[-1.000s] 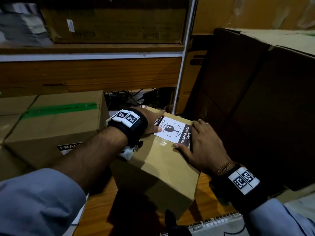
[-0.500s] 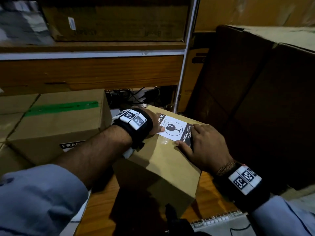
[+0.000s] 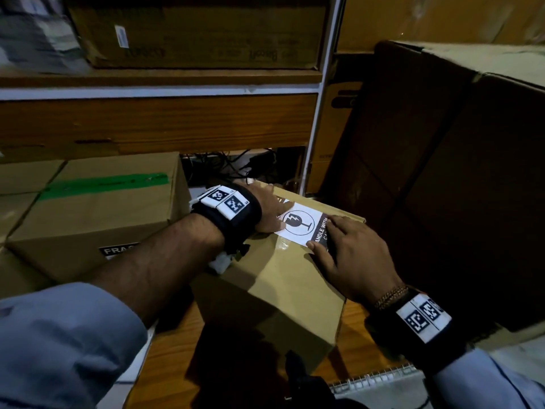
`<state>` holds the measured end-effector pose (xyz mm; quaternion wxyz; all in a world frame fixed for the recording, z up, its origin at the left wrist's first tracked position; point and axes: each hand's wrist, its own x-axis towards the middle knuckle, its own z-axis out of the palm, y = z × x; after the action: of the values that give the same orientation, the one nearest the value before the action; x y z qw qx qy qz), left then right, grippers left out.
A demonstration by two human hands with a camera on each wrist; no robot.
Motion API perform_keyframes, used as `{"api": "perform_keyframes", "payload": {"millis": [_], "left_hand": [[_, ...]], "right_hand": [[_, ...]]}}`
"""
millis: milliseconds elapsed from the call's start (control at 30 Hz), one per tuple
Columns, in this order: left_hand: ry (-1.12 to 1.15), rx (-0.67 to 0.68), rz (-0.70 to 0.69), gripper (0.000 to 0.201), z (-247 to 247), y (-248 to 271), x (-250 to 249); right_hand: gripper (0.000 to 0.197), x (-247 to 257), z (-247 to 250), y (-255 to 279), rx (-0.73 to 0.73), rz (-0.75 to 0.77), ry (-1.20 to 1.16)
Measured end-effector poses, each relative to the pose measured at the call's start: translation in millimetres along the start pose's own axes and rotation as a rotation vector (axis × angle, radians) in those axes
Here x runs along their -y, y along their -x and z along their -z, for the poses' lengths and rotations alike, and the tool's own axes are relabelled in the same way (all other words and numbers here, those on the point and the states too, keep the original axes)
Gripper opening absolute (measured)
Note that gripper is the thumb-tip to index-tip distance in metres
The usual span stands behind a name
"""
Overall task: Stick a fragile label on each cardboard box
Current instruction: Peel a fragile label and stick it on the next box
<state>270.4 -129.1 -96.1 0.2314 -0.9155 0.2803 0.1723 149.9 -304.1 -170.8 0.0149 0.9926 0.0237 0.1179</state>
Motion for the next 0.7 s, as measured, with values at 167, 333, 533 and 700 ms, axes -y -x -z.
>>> {"api": "perform_keyframes", "payload": {"millis": [167,333,533,700], "left_hand": [[0.005,-0.074,0.123,0.092,-10.8,-2.5,14.3],[0.027,-0.126,-0.174,0.066,-5.8,-1.6,1.2],[-0.006,-0.073,-0.048,0.069,-6.8,-1.2,-6.0],[0.000,-0.063,0.125,0.081,-12.5,-6.1,-0.7]], "right_hand": [[0.081,-3.3,0.9,-1.7,-0.013,0.054,-0.019],[0.062,-4.5,-5.4,-2.4,0.012,0.211,-0.201],[0.073,1.7,-3.0,1.0,-0.014,0.048,-0.060],[0.054,5.9,2.0,4.3,-0.074,-0.048,-0.026]]}}
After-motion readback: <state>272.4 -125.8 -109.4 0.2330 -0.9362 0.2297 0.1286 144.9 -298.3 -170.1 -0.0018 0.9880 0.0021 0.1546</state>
